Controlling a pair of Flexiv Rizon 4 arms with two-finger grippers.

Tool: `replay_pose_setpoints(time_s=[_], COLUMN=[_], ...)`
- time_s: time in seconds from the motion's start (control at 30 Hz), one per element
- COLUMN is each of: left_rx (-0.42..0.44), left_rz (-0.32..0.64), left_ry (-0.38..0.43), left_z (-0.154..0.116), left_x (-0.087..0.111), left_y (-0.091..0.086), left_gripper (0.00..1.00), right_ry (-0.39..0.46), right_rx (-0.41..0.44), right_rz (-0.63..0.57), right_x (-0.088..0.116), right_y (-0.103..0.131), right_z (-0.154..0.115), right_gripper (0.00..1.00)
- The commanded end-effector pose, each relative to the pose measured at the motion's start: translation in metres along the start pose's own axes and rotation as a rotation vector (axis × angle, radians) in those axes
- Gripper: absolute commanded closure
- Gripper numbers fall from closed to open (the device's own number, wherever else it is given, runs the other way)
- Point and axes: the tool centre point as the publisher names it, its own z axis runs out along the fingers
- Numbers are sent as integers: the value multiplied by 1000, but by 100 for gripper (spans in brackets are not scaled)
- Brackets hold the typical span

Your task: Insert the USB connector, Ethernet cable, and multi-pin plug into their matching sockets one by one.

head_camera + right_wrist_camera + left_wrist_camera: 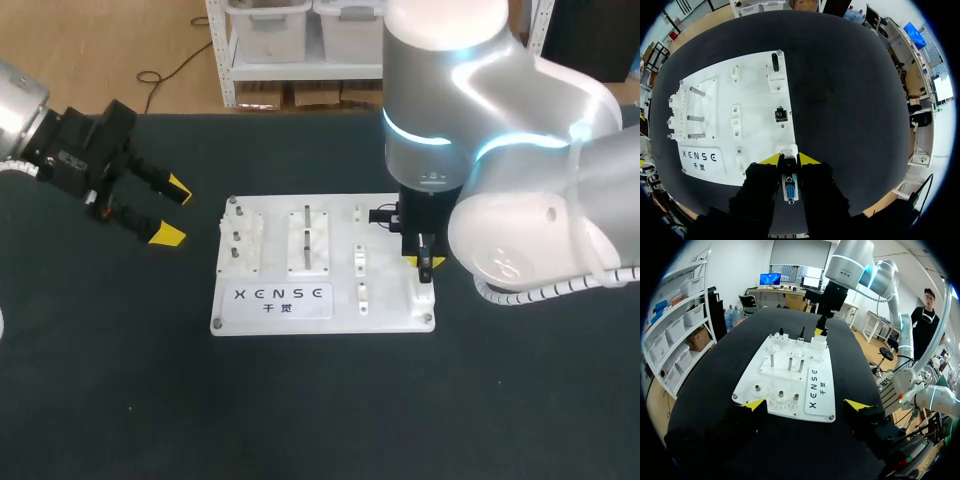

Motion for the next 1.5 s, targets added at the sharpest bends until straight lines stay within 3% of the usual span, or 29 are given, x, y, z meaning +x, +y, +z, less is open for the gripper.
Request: replay_pose_setpoints(time_s=[0.03,0.1,0.2,0.3,0.33,0.37,0.4,1.07,1.43,1.5], left_rx=[0,0,0,0,0,0,0,0,0,0], left_rz=[2,2,2,2,2,2,2,2,2,2], left_ry=[-3,-3,-3,-3,-3,-3,-3,-3,-3,-3], left_z=[0,0,0,0,0,0,0,0,0,0], left_x=[1,1,1,1,1,1,1,1,1,1], left_y=[1,1,1,1,1,1,1,1,1,1], left_gripper=[0,0,0,0,0,0,0,0,0,0], right_ry=[-4,-7,-15,-22,-25,-28,-32,-105,-157,-190], right_rx=[8,9,5,4,4,4,3,-60,-41,-2], right_rz=[2,4,6,7,8,8,8,10,26,5], right_x=[12,12,10,8,7,7,6,-19,-33,-32], right_y=[-3,-2,-2,-2,-3,-3,-3,3,-2,0], right_z=[46,45,42,40,39,38,37,-7,-39,-50], right_gripper=[100,99,85,55,51,20,2,0,0,0])
